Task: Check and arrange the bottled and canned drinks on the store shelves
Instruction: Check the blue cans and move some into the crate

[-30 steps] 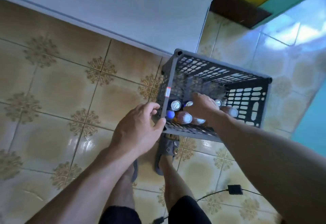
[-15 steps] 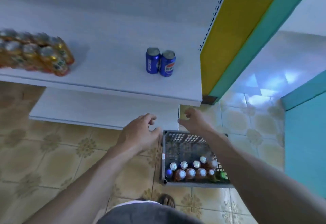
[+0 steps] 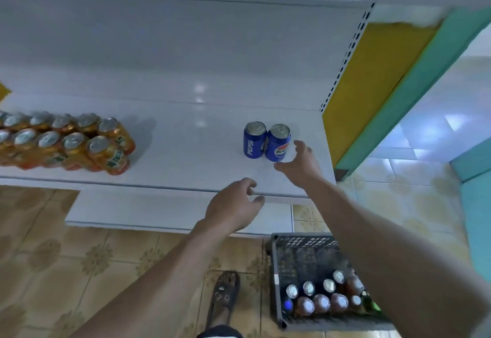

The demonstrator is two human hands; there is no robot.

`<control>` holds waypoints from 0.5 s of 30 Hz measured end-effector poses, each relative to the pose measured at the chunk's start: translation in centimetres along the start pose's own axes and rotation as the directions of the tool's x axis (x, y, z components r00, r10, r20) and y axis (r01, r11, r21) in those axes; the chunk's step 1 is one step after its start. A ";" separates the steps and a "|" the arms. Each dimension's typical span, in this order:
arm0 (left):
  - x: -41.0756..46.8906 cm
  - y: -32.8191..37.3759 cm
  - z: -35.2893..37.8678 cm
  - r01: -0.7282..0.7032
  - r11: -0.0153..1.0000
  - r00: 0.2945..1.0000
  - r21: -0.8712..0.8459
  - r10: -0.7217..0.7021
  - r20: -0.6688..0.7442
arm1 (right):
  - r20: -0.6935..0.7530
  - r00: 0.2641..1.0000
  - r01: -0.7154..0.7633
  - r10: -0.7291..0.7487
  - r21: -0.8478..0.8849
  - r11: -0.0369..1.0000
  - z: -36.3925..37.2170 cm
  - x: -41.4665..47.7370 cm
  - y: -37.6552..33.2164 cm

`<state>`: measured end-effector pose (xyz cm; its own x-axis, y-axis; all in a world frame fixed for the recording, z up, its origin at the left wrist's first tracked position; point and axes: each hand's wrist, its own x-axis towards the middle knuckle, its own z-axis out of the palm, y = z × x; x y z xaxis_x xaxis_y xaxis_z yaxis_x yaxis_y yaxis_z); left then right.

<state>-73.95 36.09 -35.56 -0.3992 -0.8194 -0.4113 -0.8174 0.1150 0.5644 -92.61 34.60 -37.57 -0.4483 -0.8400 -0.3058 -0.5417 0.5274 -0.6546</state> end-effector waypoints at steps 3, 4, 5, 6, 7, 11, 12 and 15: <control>3.5 -0.6 -1.7 -0.028 0.999 0.999 0.035 0.026 0.048 | -0.060 0.996 -0.061 0.064 0.058 0.996 1.1 4.4 -1.2; 4.6 -0.8 -2.2 -0.040 0.998 0.998 0.049 0.037 0.058 | -0.069 0.995 -0.069 0.074 0.066 0.995 1.5 5.8 -1.5; 5.6 -1.1 -2.6 -0.051 0.997 0.996 0.059 0.047 0.071 | -0.068 0.994 -0.082 0.087 0.065 0.994 1.8 7.1 -1.7; 6.4 -1.3 -2.9 -0.059 0.996 0.994 0.065 0.053 0.091 | -0.058 0.993 -0.096 0.101 0.071 0.993 2.1 8.2 -1.8; 7.0 -1.5 -3.2 -0.065 0.995 0.992 0.070 0.056 0.112 | -0.049 0.992 -0.111 0.116 0.086 0.990 2.3 8.9 -1.9; 8.3 -2.1 -3.7 -0.091 0.992 0.983 0.086 0.076 0.169 | -0.142 0.976 -0.150 0.165 0.109 0.983 3.2 9.2 -1.3; 8.4 -2.0 -3.8 -0.099 0.992 0.980 0.080 0.083 0.182 | -0.175 0.970 -0.151 0.170 0.119 0.981 3.3 8.5 -1.1; 7.9 -1.7 -4.2 -0.134 0.989 0.973 0.060 0.119 0.196 | -0.227 0.959 -0.130 0.171 0.187 0.974 2.8 5.0 -0.8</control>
<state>-74.01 27.08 -36.79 -0.5677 -0.6736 -0.4733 -0.7803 0.2569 0.5703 -92.40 29.63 -40.52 -0.6837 -0.6861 -0.2486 -0.3360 0.5985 -0.7273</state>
